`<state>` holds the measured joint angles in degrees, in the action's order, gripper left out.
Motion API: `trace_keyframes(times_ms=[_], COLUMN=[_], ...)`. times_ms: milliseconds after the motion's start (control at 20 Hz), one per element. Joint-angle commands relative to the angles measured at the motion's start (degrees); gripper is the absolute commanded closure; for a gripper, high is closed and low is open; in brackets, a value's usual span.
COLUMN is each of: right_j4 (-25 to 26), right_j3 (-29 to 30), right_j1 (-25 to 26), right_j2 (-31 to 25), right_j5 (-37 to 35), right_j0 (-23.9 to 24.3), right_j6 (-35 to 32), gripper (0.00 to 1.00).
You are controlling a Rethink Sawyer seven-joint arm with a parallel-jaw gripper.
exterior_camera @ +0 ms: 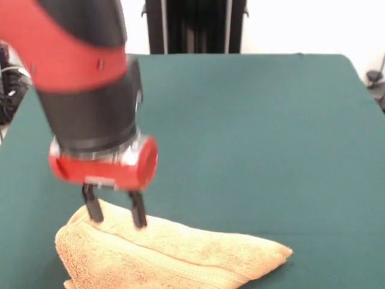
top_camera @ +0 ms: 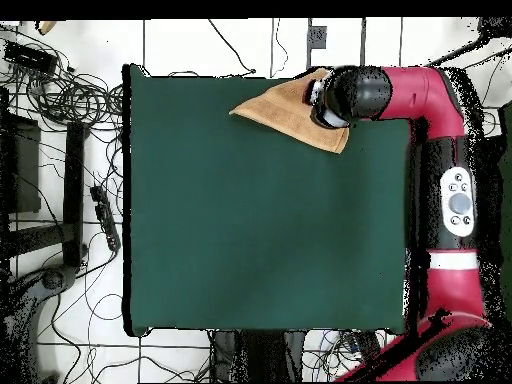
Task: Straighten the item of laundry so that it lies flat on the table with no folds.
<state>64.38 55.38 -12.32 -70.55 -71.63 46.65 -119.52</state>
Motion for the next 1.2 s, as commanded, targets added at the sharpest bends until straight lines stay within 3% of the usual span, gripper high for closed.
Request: trace_keyframes(times_ms=[50,150,300,400,650,1000,1200], right_j4=[-8.1,-7.5,-8.4,-8.0,-6.2,-1.5,0.4], right_j3=[22.6,21.3,15.3,8.7,-10.3,-32.5,-37.3], right_j1=[-11.0,-11.9,-8.1,-4.3,5.9,15.4,17.5], right_j2=[8.0,10.9,13.2,14.6,15.9,9.2,4.5], right_j5=[1.2,0.6,2.7,3.4,-2.4,-12.2,-16.0], right_j0=[-2.0,-3.4,-4.3,-5.7,-8.9,-11.2,-9.7], right_j6=[-12.7,-10.3,-10.7,-8.0,4.8,25.2,36.0], gripper=[0.00,0.00,0.00,0.00,0.00,0.00,0.00])
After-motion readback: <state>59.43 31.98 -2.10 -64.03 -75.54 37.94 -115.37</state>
